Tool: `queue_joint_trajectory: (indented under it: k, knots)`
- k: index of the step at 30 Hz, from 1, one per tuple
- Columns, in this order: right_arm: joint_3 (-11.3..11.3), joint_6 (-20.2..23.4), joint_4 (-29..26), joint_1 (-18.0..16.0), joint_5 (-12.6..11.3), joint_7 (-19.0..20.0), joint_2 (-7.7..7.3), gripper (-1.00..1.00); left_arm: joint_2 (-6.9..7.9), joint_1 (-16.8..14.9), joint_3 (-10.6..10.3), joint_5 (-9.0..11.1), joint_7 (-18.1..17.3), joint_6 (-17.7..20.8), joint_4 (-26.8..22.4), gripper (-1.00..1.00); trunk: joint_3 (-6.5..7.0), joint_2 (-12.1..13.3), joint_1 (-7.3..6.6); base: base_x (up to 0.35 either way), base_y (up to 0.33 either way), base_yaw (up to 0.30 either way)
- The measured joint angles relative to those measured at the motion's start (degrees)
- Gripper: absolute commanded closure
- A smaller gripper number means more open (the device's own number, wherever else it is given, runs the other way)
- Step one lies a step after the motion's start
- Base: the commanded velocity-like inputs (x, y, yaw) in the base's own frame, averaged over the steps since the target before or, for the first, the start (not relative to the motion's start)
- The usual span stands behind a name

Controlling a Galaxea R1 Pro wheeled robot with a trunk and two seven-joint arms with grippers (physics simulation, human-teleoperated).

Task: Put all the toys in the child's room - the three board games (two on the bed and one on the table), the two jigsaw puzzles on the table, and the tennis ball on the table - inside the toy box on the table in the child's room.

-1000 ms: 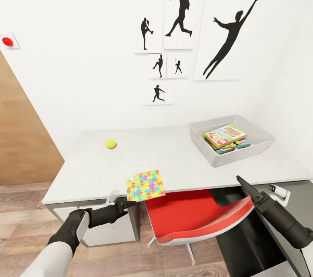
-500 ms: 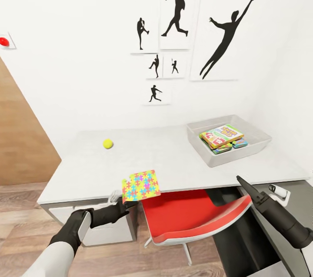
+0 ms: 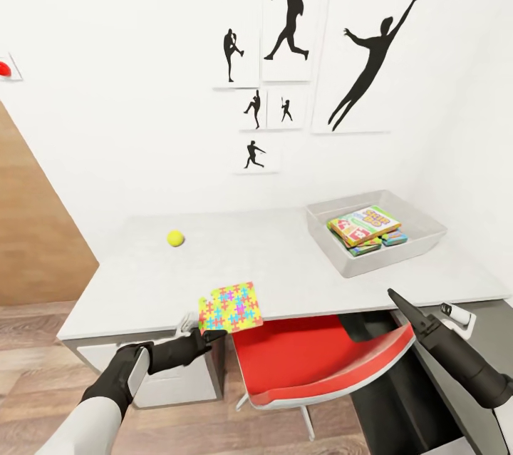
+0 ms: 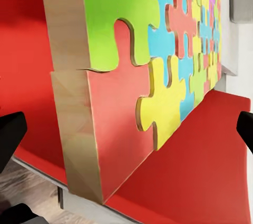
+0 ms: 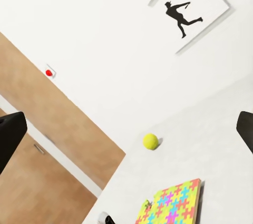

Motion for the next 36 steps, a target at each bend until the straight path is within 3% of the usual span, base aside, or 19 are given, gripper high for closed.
queue_joint_trajectory:
  k: [33,34,36]
  knots:
    - [0.0,0.0,0.0,0.0,0.0,0.0,0.00,-1.00,0.00,0.0,0.0,0.0,0.0,-1.0,0.1,-1.00,0.00,0.0,0.01,0.019,0.007,0.000]
    - [0.0,0.0,0.0,0.0,0.0,0.0,0.00,-1.00,0.00,0.0,0.0,0.0,0.0,-1.0,0.1,1.00,0.00,0.0,0.01,0.000,0.000,0.000]
    - [0.0,0.0,0.0,0.0,0.0,0.0,0.00,-1.00,0.00,0.0,0.0,0.1,0.0,-0.9,0.1,1.00,0.00,0.0,0.00,0.000,0.000,0.000]
